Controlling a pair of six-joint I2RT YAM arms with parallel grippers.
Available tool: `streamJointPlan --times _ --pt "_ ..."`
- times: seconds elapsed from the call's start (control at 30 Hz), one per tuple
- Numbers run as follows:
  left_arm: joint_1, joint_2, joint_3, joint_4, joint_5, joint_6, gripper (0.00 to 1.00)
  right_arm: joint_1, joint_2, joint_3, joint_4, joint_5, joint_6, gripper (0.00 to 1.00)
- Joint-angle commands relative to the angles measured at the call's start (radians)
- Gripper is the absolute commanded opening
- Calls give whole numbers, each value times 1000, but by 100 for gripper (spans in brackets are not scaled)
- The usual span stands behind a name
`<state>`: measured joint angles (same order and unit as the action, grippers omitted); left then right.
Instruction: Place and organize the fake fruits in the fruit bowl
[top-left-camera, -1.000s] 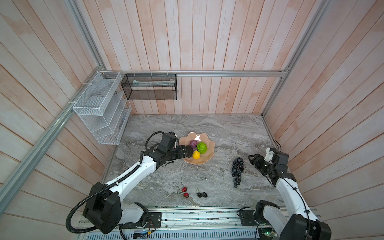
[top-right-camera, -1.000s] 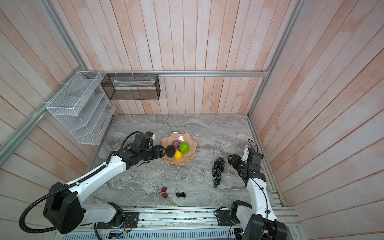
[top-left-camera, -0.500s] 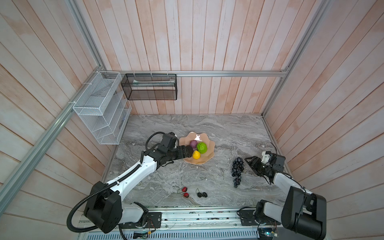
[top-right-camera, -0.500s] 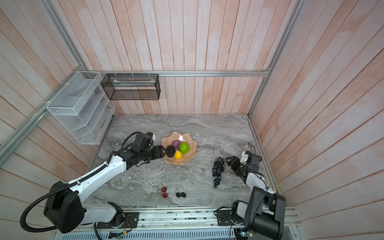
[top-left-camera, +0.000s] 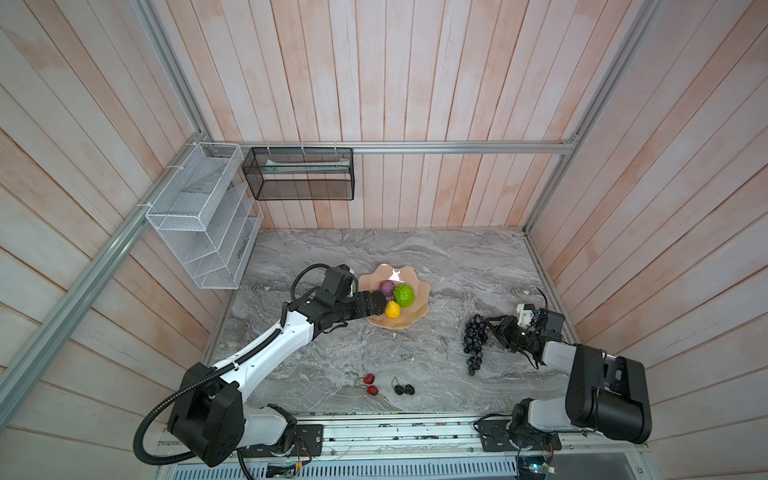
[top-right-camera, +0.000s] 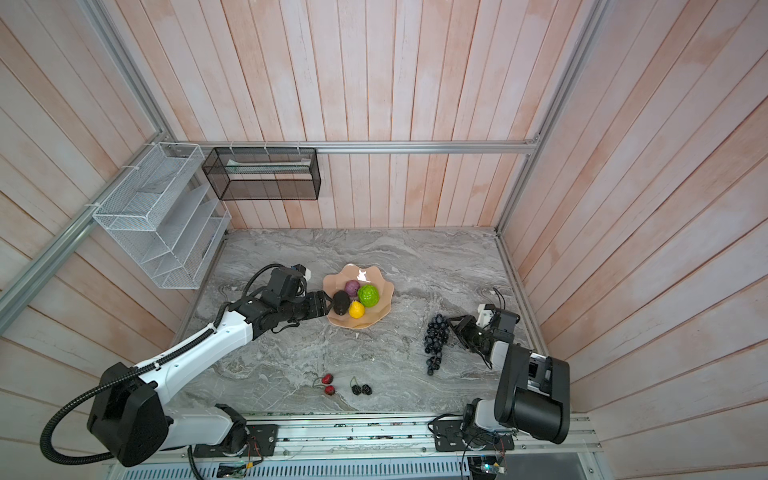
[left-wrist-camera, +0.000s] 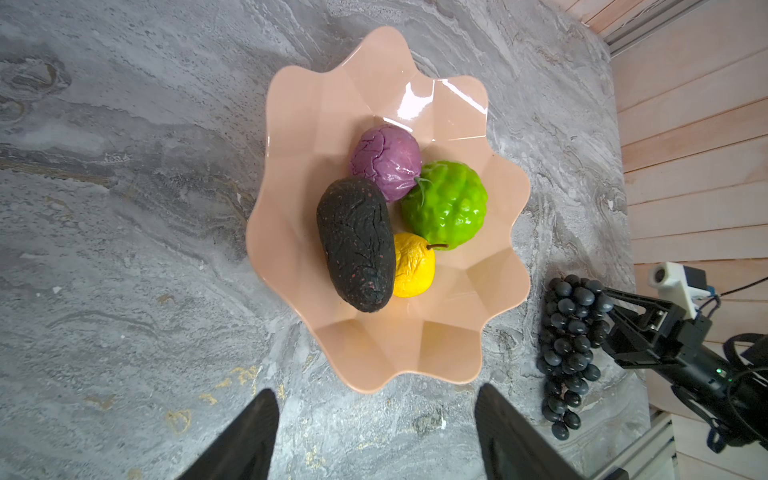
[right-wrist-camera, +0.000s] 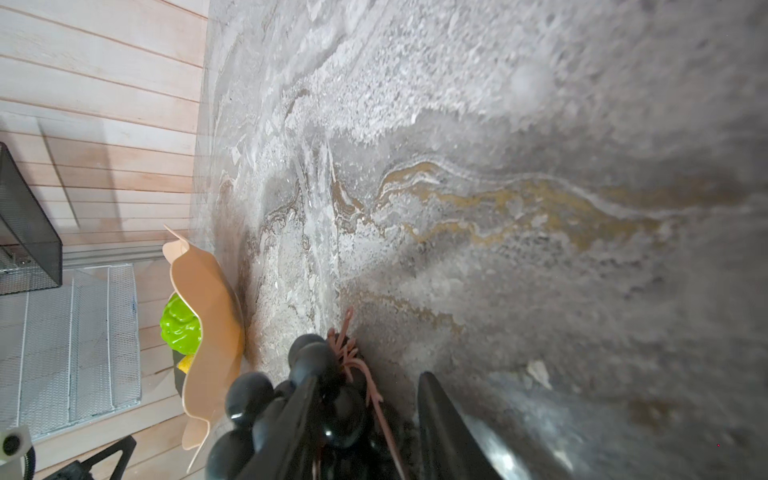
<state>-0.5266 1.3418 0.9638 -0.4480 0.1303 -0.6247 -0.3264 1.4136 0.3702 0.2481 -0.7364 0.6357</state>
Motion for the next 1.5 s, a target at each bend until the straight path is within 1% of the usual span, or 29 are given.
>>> streamJointPlan --times 0.0,0.23,0.33,0.47,0.77,0.8,0.87,1.03,1.17,1.33,1.47 --pt "-3 3 -2 8 -6 2 77 -4 24 -19 82 -31 16 35" --pt "-3 -5 -7 2 -10 -5 77 -4 82 -13 143 -59 34 21" --pt "-3 -7 -7 1 -13 -4 77 -3 87 -13 151 -72 38 18" --pt "-3 -4 -4 -3 -14 -4 77 -4 59 -22 139 -76 40 13" --pt "-3 5 -2 3 -6 -6 77 -5 -27 -16 57 -76 -8 7" --pt "-3 6 -2 3 -6 -6 77 -5 -32 -17 57 -79 -3 6" --pt "-3 7 0 3 -6 -6 77 -5 -47 -12 54 -87 4 0" --pt "-3 6 0 4 -6 -9 77 -5 -118 14 -17 -70 -24 0" --pt "-3 13 4 5 -5 -9 77 -6 -195 10 -22 -66 10 0" --pt "-3 16 6 7 -3 -7 77 -3 -257 40 -76 -78 10 0" --pt "-3 16 4 10 -1 -12 77 20 -315 95 -186 -42 -41 0"
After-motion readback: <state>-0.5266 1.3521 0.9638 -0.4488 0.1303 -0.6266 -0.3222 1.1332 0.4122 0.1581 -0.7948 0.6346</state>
